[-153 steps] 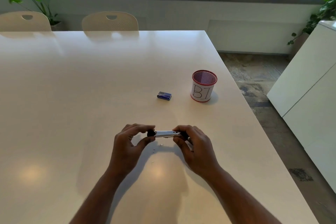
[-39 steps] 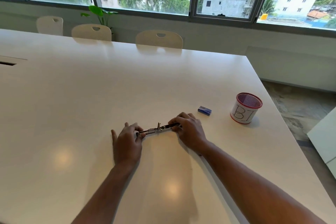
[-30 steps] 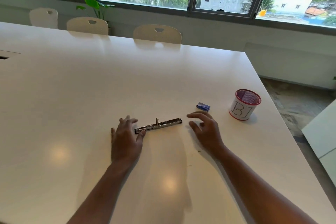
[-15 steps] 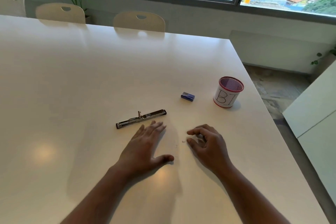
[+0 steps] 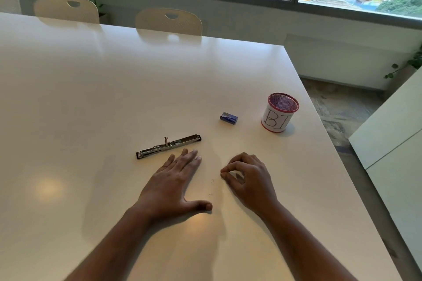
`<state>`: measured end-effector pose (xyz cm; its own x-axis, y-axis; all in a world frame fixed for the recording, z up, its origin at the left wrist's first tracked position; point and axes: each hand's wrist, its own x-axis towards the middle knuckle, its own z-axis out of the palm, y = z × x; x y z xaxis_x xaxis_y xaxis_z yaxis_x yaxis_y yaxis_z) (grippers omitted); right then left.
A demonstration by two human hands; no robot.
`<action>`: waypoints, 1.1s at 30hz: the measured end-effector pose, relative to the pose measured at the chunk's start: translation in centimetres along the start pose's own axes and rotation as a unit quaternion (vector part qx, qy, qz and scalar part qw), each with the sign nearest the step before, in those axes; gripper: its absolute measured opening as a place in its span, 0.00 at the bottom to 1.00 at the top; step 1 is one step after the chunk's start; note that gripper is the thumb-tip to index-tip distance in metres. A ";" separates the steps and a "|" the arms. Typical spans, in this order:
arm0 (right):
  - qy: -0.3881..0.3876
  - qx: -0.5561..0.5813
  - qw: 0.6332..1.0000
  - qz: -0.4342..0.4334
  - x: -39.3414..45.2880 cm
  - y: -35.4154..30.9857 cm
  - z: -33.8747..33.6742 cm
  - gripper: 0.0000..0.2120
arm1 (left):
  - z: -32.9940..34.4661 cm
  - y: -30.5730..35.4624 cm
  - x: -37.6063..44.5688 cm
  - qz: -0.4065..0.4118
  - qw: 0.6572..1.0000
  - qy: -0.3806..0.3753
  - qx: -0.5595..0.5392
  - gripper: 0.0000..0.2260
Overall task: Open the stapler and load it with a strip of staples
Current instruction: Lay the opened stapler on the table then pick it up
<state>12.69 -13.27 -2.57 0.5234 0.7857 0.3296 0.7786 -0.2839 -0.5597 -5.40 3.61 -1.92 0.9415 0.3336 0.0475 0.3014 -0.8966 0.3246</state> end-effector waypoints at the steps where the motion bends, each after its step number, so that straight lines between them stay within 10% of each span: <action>1: 0.000 0.008 1.000 0.002 0.0 0.0 0.0 0.03 | 0.0 0.0 0.0 -0.001 1.000 -0.001 0.000 0.59; 8: 0.062 0.155 0.977 0.134 2.2 0.5 -1.9 0.06 | 0.0 0.1 -0.1 -0.003 1.000 0.007 -0.004 0.58; 17: 0.249 -0.029 0.948 0.196 10.3 3.9 -10.1 0.07 | 0.0 0.5 -0.5 -0.005 1.000 0.022 -0.009 0.55; 33: 0.232 -0.113 0.933 0.251 13.3 6.8 -12.0 0.08 | 0.3 0.5 -0.8 -0.006 0.999 0.041 -0.013 0.54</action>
<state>29.12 -11.29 7.09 0.8941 0.2149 0.3929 0.4212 -0.7015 -0.5749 -5.93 2.84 -2.04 0.9221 0.3682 0.1193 0.3078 -0.8844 0.3507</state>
